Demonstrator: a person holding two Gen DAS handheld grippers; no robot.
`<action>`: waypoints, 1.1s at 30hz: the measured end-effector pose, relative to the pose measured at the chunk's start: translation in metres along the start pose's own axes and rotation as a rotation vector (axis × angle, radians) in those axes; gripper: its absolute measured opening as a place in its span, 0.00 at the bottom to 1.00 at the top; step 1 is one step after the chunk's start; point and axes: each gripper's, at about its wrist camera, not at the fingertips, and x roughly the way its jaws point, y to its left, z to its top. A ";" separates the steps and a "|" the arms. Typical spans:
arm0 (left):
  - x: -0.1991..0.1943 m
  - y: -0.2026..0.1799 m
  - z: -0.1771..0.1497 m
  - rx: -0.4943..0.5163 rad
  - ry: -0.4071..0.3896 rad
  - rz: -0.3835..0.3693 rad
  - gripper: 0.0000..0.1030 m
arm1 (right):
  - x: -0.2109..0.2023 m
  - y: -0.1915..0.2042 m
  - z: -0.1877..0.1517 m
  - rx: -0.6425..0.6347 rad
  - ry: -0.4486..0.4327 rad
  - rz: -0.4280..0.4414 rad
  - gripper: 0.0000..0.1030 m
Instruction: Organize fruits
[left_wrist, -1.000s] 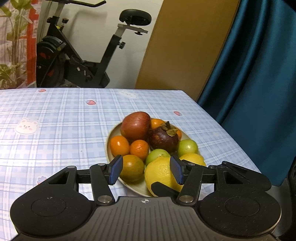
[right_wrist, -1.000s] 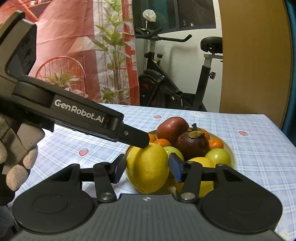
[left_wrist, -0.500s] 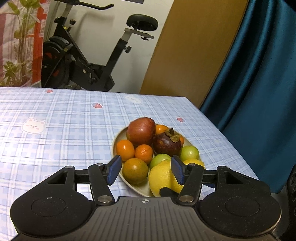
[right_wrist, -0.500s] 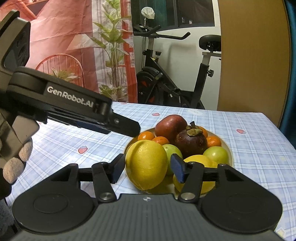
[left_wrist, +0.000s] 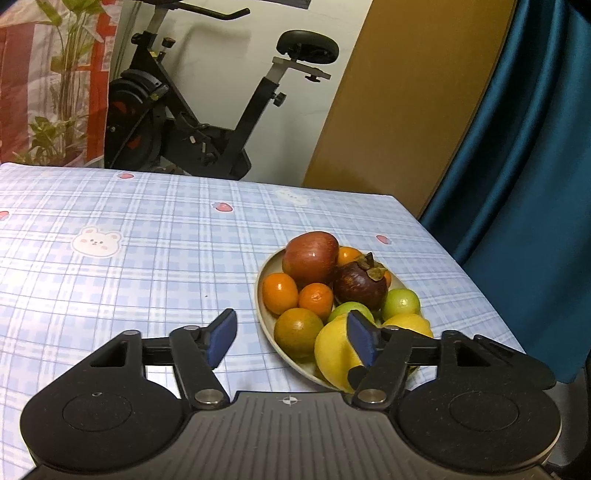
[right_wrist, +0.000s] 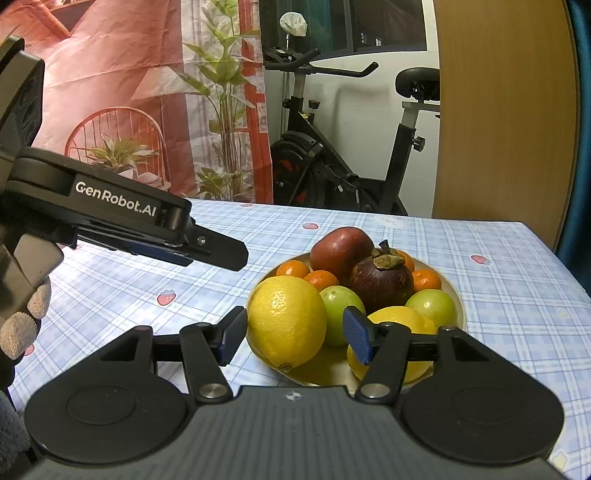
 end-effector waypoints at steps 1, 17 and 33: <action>-0.001 0.000 0.000 0.002 -0.001 0.002 0.68 | 0.000 0.001 0.000 -0.001 -0.001 0.000 0.59; -0.062 0.000 0.010 0.039 -0.034 0.122 0.88 | -0.043 -0.018 0.025 0.179 0.023 -0.074 1.00; -0.179 -0.003 -0.004 0.054 -0.122 0.217 0.91 | -0.130 0.022 0.056 0.241 0.045 -0.113 1.00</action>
